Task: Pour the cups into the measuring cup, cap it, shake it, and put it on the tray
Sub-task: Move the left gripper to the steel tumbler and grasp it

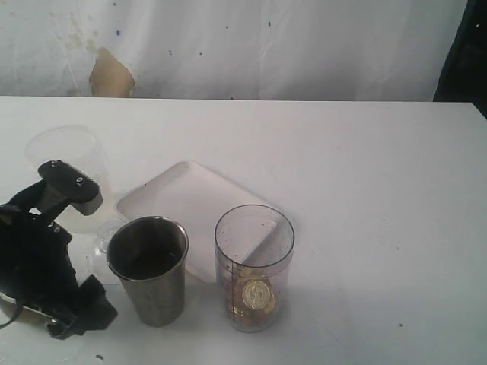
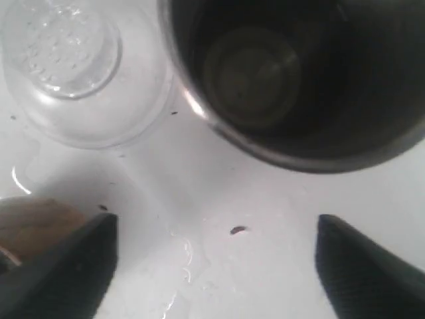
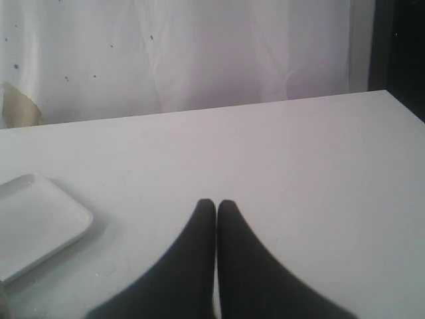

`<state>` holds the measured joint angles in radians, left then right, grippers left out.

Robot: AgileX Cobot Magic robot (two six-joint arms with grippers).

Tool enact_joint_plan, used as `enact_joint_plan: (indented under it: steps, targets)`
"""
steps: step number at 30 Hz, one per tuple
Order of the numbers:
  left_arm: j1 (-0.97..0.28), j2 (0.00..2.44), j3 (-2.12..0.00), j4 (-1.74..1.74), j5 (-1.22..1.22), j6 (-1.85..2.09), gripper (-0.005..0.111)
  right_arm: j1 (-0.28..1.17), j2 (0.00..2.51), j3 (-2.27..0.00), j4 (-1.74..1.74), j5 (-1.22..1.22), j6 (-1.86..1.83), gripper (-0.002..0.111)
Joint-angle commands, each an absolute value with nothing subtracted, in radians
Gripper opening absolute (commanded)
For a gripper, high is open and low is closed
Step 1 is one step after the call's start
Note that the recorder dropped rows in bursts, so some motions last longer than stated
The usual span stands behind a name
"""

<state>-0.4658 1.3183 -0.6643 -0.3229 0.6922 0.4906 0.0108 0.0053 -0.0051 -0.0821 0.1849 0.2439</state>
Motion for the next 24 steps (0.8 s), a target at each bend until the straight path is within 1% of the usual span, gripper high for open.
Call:
enact_joint_plan:
  steps: [1,3,7,10,13,19,24]
  targets:
    - [-0.508,1.315,-0.631,-0.423,0.584,0.546,0.093,0.011,0.0,0.0,-0.082,0.179,0.248,0.0]
    - [-0.539,1.315,-0.608,-0.44,0.498,0.535,0.093,0.011,0.0,0.0,-0.082,0.179,0.248,0.0]
    - [-0.608,1.315,-0.49,-0.485,0.188,0.522,0.093,0.011,0.0,0.0,-0.082,0.179,0.248,0.0]
    - [-0.657,1.315,-0.426,-0.514,0.0,0.52,0.093,0.011,0.0,0.0,-0.082,0.179,0.248,0.0]
    - [-0.694,1.315,-0.37,-0.516,-0.119,0.493,0.093,0.011,0.0,0.0,-0.082,0.179,0.248,0.0]
    - [-0.757,1.316,-0.345,-0.508,-0.182,0.466,0.093,0.011,0.0,0.0,-0.082,0.179,0.248,0.0]
    - [-0.769,1.316,-0.345,-0.508,-0.217,0.428,0.093,0.011,0.0,0.0,-0.082,0.179,0.248,0.0]
